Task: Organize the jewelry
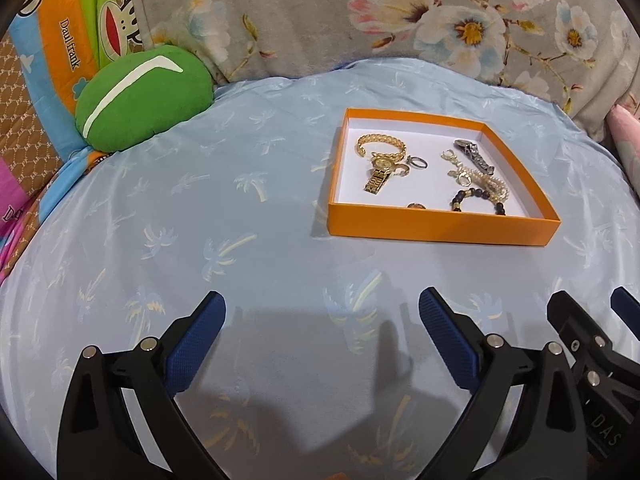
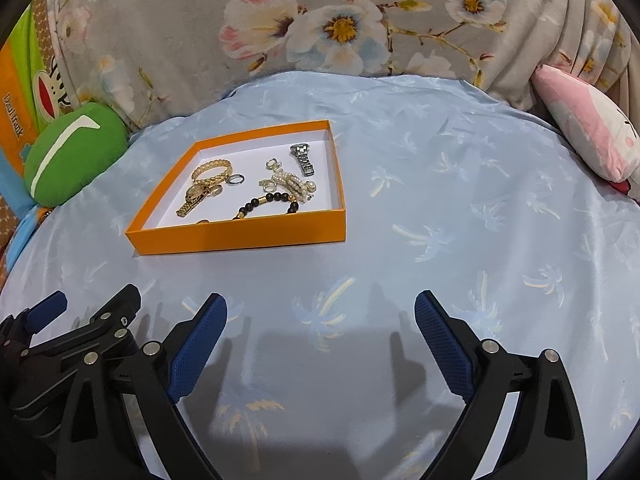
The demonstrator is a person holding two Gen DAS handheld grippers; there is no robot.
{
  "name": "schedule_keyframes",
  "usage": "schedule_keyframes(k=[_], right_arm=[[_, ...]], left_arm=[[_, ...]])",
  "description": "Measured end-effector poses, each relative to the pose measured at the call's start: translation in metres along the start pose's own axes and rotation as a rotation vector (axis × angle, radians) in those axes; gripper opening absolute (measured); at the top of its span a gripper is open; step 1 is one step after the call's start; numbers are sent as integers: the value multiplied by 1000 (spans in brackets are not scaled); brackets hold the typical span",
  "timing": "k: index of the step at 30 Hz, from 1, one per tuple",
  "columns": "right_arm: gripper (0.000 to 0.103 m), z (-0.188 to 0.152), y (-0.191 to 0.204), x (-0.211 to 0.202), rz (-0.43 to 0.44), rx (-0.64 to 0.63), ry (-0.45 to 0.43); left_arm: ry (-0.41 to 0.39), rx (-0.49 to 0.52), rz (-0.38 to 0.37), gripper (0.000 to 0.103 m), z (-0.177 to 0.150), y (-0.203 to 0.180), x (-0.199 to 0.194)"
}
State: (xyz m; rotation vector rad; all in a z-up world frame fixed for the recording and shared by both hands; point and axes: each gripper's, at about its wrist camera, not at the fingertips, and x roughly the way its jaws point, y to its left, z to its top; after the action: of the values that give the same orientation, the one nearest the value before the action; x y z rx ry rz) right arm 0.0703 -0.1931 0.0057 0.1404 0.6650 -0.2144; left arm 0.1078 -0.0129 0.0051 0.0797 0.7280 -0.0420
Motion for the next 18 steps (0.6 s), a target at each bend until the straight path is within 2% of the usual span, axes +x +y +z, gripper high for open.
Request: schedule_keyframes(k=[9,18], right_arm=[[93,-1,2,0,0,-10,-4],[93,3,2,0,-9,-9,-37]], left_arm=[[16,-8,17,95,0,0,3],[-7,-27,24,95,3,1,3]])
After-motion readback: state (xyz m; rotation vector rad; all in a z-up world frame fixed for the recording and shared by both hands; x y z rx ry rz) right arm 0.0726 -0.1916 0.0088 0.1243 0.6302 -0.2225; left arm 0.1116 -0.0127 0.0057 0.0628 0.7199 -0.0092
